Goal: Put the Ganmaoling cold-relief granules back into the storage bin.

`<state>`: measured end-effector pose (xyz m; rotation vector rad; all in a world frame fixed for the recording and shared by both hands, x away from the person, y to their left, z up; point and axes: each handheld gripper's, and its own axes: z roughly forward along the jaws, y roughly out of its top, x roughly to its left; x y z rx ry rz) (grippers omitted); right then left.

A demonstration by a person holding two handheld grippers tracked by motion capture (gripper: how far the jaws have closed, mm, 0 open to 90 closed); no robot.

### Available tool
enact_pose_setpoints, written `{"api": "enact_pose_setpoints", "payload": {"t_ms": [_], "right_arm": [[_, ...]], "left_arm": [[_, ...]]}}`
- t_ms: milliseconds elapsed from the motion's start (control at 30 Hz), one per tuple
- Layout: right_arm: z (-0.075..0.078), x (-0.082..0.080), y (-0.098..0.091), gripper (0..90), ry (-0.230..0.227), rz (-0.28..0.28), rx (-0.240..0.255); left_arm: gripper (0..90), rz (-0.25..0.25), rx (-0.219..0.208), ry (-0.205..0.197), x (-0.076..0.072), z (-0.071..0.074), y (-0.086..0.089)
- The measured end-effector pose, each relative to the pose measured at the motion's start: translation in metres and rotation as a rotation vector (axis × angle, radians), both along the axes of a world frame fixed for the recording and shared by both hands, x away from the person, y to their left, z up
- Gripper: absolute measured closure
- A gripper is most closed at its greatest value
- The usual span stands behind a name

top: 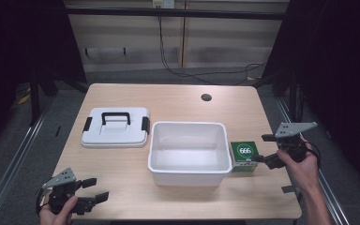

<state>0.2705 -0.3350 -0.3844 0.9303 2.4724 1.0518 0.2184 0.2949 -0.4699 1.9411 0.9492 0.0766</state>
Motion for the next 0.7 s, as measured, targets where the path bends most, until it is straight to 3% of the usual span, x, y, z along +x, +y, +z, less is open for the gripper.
{"api": "enact_pose_setpoints", "payload": {"t_ms": [67, 300, 567, 600, 700], "right_arm": [[0.0, 0.003, 0.003, 13.3, 0.002, 0.013, -0.019], [0.0, 0.026, 0.033, 13.4, 0.114, 0.181, -0.287], [0.001, 0.036, 0.038, 13.3, 0.144, 0.252, -0.307], [0.0, 0.038, 0.037, 11.2, 0.121, 0.25, -0.337], [-0.001, 0.041, 0.037, 10.9, 0.13, 0.272, -0.34]], "left_arm": [[18.3, -0.001, -0.004, 0.002, 0.0, 0.0, 0.0], [18.4, -0.004, -0.001, -0.003, 0.0, 0.001, 0.0], [18.3, -0.006, -0.003, -0.001, -0.001, 0.001, 0.0], [18.3, -0.008, -0.003, -0.002, -0.001, 0.001, 0.0], [18.3, -0.008, -0.002, -0.002, 0.0, 0.001, 0.0]]}}
